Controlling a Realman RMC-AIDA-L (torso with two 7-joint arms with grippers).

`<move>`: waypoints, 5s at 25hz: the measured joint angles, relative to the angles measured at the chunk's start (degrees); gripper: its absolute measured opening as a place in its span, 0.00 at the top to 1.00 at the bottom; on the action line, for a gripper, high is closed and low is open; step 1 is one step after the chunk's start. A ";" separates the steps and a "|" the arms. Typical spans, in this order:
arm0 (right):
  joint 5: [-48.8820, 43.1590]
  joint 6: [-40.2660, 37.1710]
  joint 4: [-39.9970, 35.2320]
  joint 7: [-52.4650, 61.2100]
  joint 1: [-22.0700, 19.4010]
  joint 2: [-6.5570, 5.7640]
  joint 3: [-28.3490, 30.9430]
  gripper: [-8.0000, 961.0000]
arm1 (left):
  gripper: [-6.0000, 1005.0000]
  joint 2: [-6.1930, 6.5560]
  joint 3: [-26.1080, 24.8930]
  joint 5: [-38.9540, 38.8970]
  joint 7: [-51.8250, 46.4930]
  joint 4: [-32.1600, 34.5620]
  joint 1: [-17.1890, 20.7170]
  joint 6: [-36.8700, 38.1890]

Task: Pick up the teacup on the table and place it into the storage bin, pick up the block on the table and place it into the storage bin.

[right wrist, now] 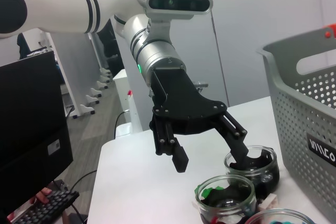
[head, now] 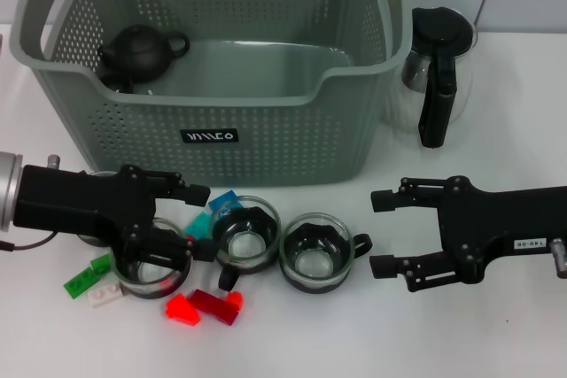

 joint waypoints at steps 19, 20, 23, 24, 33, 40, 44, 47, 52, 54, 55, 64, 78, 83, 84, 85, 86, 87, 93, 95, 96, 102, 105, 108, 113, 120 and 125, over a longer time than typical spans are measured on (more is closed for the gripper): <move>0.00 0.44 0.00 0.06 -0.01 -0.15 0.19 0.05 | 0.16 0.06 -0.09 0.08 -0.59 -0.01 -0.02 0.07; 0.00 0.48 0.00 0.11 -0.01 -0.15 0.19 0.05 | 0.16 0.08 -0.09 0.09 -0.69 -0.01 0.04 0.11; 0.00 0.57 -0.11 0.55 -0.01 -0.17 0.16 0.05 | 0.16 0.18 -0.10 0.14 -0.77 -0.01 0.21 0.42; 0.00 0.57 -0.15 0.68 0.00 -0.19 0.14 0.05 | 0.16 0.22 -0.10 0.14 -0.81 -0.01 0.25 0.48; 0.00 0.11 -0.68 3.23 0.06 -0.73 -0.01 0.05 | 0.16 1.15 -7.02 -0.34 -2.13 0.58 0.18 7.36; -4.81 -0.79 -3.75 12.33 1.72 -2.19 -0.79 0.05 | 0.16 1.73 -11.39 -0.02 -3.01 0.66 1.08 9.12; -10.72 -4.52 -11.50 20.79 4.02 -2.24 -3.81 0.05 | 0.16 1.78 -11.78 0.05 -3.12 0.36 1.23 8.06; -13.86 -8.18 -18.12 26.29 6.44 -2.01 -7.05 0.05 | 0.16 1.76 -11.84 0.08 -3.14 0.17 1.34 6.96; -18.47 -10.32 -25.92 33.35 10.50 -0.44 -16.17 0.05 | 0.16 1.35 -11.88 0.08 -3.16 0.12 2.37 5.62; -20.59 -10.04 -27.32 35.21 12.53 0.33 -20.26 0.05 | 0.16 1.22 -11.88 0.07 -3.16 0.10 2.87 5.31; -21.53 -9.40 -27.48 36.20 13.74 0.61 -22.65 0.05 | 0.16 1.13 -11.88 0.07 -3.16 0.08 3.19 5.25; -21.91 -2.17 -27.06 42.12 18.19 1.26 -36.31 0.05 | 0.16 0.70 -12.16 0.16 -3.16 -0.01 5.35 5.68; -14.50 11.53 -25.56 43.10 17.58 1.41 -56.41 0.16 | 0.16 0.42 -13.25 0.16 -3.16 -0.02 5.28 5.42; -14.58 14.56 -25.46 44.03 17.40 1.43 -58.29 0.25 | 0.17 0.32 -13.28 -0.03 -2.92 -0.53 5.40 5.27; -14.62 15.21 -25.22 44.12 17.40 1.43 -58.77 0.25 | 0.17 0.30 -13.28 -0.07 -2.88 -0.65 5.42 5.24; -14.65 15.75 -24.94 44.21 17.43 1.43 -59.16 0.26 | 0.17 0.30 -13.32 -0.11 -2.87 -0.69 5.42 5.22; -14.70 16.92 -23.85 44.33 17.78 1.42 -60.07 0.27 | 0.17 0.29 -13.34 -0.14 -2.86 -0.70 5.42 5.21; -14.70 16.92 -23.85 44.33 17.78 1.42 -60.07 0.27 | 0.17 0.29 -13.35 -0.17 -2.86 -0.71 5.43 5.20; -14.74 20.40 -21.91 44.46 18.02 1.43 -62.32 0.30 | 0.17 0.28 -13.38 -0.33 -2.84 -0.71 5.46 5.19; -14.76 21.23 -21.81 44.47 17.86 1.43 -62.71 0.30 | 0.17 0.28 -13.37 -0.34 -2.83 -0.71 5.47 5.19; -14.80 21.67 -21.73 44.47 17.75 1.43 -62.94 0.30 | 0.17 0.28 -13.36 -0.35 -2.82 -0.71 5.47 5.19; -14.87 23.72 -21.06 44.67 17.55 1.43 -64.23 0.32 | 0.17 0.28 -13.37 -0.37 -2.81 -0.71 5.47 5.17; -14.87 23.85 -21.06 44.69 17.56 1.44 -64.37 0.33 | 0.17 0.28 -13.37 -0.37 -2.81 -0.71 5.47 5.12; -14.87 23.88 -21.08 44.69 17.62 1.43 -64.41 0.43 | 0.17 0.29 -13.37 -0.37 -2.81 -0.71 5.47 5.10; -14.85 23.51 -21.55 44.69 17.61 1.43 -64.61 0.61 | 0.17 0.29 -13.37 -0.37 -2.80 -0.71 5.45 5.10; -14.74 22.67 -21.48 44.70 17.75 1.38 -64.64 0.76 | 0.17 0.28 -13.37 -0.37 -2.81 -0.71 5.40 5.03; -14.34 21.06 -23.26 44.72 17.43 1.29 -64.06 0.89 | 0.17 0.29 -13.37 -0.37 -2.72 -0.71 5.38 5.01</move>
